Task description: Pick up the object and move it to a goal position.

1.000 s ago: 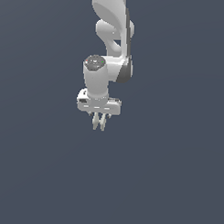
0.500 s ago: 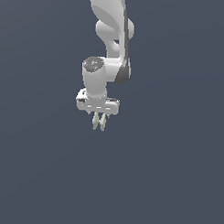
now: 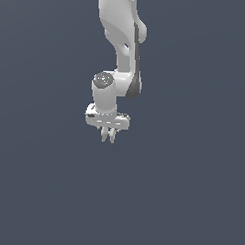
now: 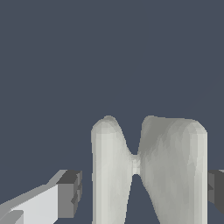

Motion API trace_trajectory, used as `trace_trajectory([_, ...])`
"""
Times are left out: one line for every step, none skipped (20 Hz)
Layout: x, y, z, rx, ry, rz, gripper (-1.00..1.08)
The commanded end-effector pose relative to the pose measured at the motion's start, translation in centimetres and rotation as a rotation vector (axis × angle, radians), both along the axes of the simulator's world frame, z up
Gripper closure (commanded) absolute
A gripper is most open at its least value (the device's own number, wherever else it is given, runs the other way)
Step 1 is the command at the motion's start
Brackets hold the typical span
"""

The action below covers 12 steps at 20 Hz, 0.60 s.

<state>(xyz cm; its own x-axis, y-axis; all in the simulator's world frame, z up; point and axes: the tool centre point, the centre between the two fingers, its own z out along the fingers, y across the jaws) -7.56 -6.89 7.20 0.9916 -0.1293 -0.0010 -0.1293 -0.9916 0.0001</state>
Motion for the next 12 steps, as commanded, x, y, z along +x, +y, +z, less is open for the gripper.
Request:
trace_trajectory([0.01, -0.01, -0.86, 0.0, -0.001, 0.0, -0.92])
trace_trajectory([0.03, -0.01, -1.06, 0.0, -0.001, 0.0, -0.92])
trace_trajectory([0.04, -0.01, -1.2, 0.0, -0.001, 0.0, -0.92])
trace_trajectory([0.06, -0.01, -1.28, 0.0, -0.001, 0.0, -0.92])
trace_trajectory([0.06, -0.01, -1.31, 0.0, -0.001, 0.0, -0.92])
trace_trajectory([0.06, -0.01, -1.31, 0.0, -0.001, 0.0, 1.08])
trace_trajectory([0.06, -0.01, -1.31, 0.0, -0.001, 0.0, 1.08])
trace_trajectory([0.06, -0.01, -1.31, 0.0, -0.001, 0.0, 1.08])
trace_trajectory([0.06, -0.01, -1.31, 0.0, -0.001, 0.0, 1.08])
trace_trajectory([0.06, -0.01, -1.31, 0.0, -0.001, 0.0, 1.08])
trace_trajectory([0.06, -0.01, -1.31, 0.0, -0.001, 0.0, 1.08])
trace_trajectory([0.06, -0.01, -1.31, 0.0, -0.001, 0.0, 1.08])
